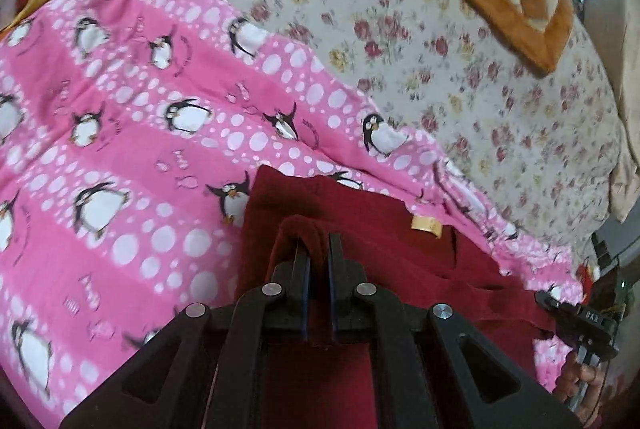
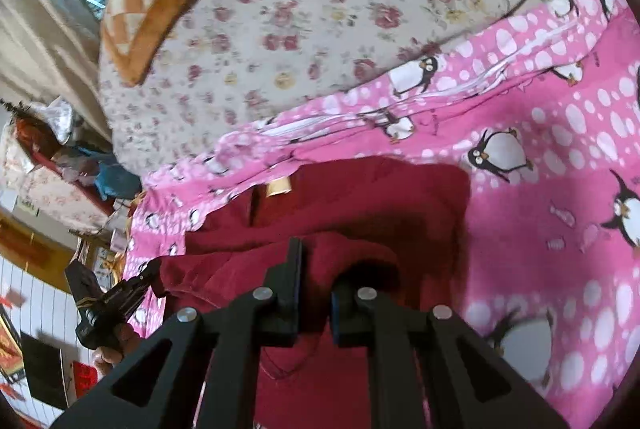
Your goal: Fold small clothes
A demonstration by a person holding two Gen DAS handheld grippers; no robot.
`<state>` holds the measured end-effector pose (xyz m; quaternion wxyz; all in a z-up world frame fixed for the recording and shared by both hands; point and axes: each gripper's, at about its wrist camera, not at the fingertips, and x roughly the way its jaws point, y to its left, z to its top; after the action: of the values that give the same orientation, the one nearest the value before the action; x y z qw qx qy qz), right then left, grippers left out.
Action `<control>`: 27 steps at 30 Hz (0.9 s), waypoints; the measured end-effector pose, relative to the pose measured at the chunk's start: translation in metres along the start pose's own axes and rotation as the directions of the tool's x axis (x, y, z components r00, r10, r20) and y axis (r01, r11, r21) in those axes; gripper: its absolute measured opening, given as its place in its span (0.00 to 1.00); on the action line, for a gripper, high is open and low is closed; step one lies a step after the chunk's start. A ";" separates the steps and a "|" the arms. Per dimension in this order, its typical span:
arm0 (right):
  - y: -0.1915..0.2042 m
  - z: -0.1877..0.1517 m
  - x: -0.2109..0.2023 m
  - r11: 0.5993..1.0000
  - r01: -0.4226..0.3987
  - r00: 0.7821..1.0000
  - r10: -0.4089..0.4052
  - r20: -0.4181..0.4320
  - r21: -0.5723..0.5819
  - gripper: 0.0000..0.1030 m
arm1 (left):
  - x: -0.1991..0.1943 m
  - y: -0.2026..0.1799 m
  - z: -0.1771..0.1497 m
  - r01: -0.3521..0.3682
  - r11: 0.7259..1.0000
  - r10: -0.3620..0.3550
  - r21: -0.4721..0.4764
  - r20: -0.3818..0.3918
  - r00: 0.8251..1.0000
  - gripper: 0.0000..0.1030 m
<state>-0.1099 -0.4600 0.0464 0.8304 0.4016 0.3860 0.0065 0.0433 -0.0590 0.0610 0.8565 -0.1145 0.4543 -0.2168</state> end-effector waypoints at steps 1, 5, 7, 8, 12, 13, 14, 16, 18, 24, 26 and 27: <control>-0.003 0.001 0.004 1.000 0.006 1.000 -0.006 0.001 0.003 0.11 | 0.007 0.000 0.001 -0.008 1.000 0.008 0.006 -0.012 1.000 0.00; -0.004 0.001 0.007 0.997 0.059 0.998 -0.060 -0.014 -0.043 0.31 | 0.013 0.007 0.004 0.025 0.999 -0.026 -0.020 -0.036 0.999 0.00; -0.004 -0.004 -0.010 0.998 0.046 0.999 -0.045 0.023 -0.038 0.43 | 0.004 0.007 0.004 0.034 0.999 -0.035 -0.016 -0.038 0.999 0.03; -0.001 -0.009 -0.024 0.997 0.054 0.997 -0.051 0.051 -0.057 0.45 | -0.001 0.006 0.003 0.035 0.999 -0.035 -0.013 -0.033 0.999 0.10; 0.015 -0.028 -0.044 0.984 0.041 0.999 -0.038 0.020 -0.173 0.46 | -0.037 0.005 -0.002 0.007 1.000 -0.007 -0.004 0.062 0.998 0.26; 0.019 -0.033 -0.044 0.980 0.043 0.999 -0.044 0.001 -0.196 0.46 | -0.042 0.004 -0.004 0.005 1.000 -0.004 -0.007 0.079 0.997 0.26; 0.024 -0.039 -0.039 0.973 0.050 0.998 -0.056 -0.022 -0.226 0.46 | -0.045 0.004 -0.006 0.004 1.000 -0.003 -0.009 0.093 0.996 0.26; 0.030 -0.043 -0.028 0.964 0.066 0.996 -0.080 -0.044 -0.256 0.46 | -0.041 0.002 -0.010 -0.007 1.000 0.007 0.001 0.090 0.996 0.26; 0.036 -0.036 -0.010 0.952 0.118 0.990 -0.134 -0.040 -0.282 0.46 | -0.027 0.000 -0.011 -0.044 0.999 0.043 0.010 0.062 0.997 0.26; 0.029 0.015 0.036 0.955 0.231 0.973 -0.227 0.040 -0.188 0.48 | 0.023 0.023 -0.009 -0.150 0.988 0.148 -0.027 -0.057 0.987 0.26; 0.017 0.026 0.053 0.958 0.248 0.969 -0.246 0.029 -0.144 0.48 | 0.031 0.032 -0.010 -0.144 0.989 0.140 -0.046 -0.075 0.987 0.31; 0.009 0.029 0.064 0.955 0.267 0.964 -0.267 0.016 -0.126 0.48 | 0.032 0.034 -0.011 -0.140 0.989 0.136 -0.049 -0.075 0.988 0.31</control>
<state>-0.0433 -0.4524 0.0232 0.8474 0.2921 0.4359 -0.0808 0.0592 -0.0443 0.0187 0.8492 -0.0982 0.4972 -0.1487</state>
